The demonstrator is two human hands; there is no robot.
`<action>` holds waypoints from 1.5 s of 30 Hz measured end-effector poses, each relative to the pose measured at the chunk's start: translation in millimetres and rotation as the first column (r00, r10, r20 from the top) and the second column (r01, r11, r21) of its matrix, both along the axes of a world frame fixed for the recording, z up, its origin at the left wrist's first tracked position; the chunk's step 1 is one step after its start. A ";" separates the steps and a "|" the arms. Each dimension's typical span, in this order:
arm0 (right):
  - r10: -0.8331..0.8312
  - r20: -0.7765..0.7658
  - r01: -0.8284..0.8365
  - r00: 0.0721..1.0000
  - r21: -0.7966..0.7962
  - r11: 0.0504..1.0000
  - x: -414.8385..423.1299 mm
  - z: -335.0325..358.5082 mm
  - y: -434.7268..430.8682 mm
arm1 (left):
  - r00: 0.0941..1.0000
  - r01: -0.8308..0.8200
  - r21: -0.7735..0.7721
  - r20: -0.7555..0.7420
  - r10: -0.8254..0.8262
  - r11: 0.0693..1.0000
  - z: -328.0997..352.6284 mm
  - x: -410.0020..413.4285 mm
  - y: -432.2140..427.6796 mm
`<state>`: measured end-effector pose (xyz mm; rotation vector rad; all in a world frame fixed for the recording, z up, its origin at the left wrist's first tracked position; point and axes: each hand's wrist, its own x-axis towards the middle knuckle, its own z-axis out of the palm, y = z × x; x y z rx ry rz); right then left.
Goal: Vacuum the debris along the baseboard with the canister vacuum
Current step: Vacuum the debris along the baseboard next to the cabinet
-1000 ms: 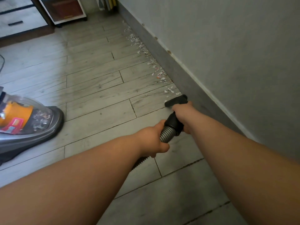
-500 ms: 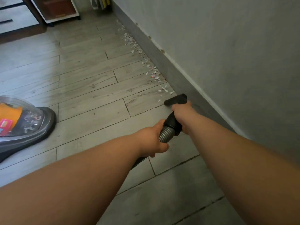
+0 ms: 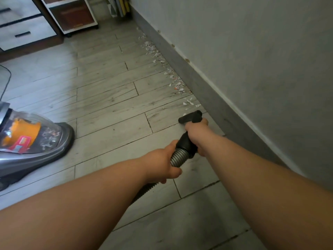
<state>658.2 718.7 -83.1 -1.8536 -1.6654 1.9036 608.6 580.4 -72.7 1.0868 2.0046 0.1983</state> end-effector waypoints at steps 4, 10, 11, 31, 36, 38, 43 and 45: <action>-0.039 -0.003 0.039 0.999 -0.002 0.999 6.2 -0.5 9.2 | 1.000 0.019 0.020 -0.008 -0.019 1.000 -0.7 5.6 12.4; -0.123 -0.098 0.135 0.988 0.132 0.982 35.0 -9.6 32.3 | 0.997 0.081 0.025 -0.015 -0.081 0.996 -11.6 18.0 46.0; -0.124 -0.111 0.142 0.986 0.168 0.975 39.5 -13.7 35.2 | 0.996 0.091 0.028 -0.014 -0.091 0.995 -13.9 20.3 50.7; -0.182 -0.070 0.185 0.981 0.041 0.982 -1.5 -21.0 69.0 | 0.997 0.070 0.023 -0.025 -0.070 0.997 -35.4 -17.3 79.9; -0.152 -0.056 0.155 0.987 0.055 0.986 -14.2 -21.7 77.5 | 0.999 0.032 0.005 -0.022 -0.032 0.999 -39.7 -24.7 86.9; -0.116 -0.089 0.126 0.989 0.113 0.986 -19.2 -23.9 77.9 | 1.000 0.013 0.013 -0.013 -0.013 1.000 -39.9 -27.7 89.9; -0.044 -0.137 0.071 0.990 0.198 0.978 -26.4 -26.4 79.6 | 0.999 -0.046 0.049 0.026 0.045 0.998 -37.2 -31.5 90.6; -0.032 -0.138 0.058 0.990 0.193 0.979 -27.9 -25.5 77.1 | 0.999 -0.045 0.042 0.030 0.044 0.998 -35.5 -30.5 86.4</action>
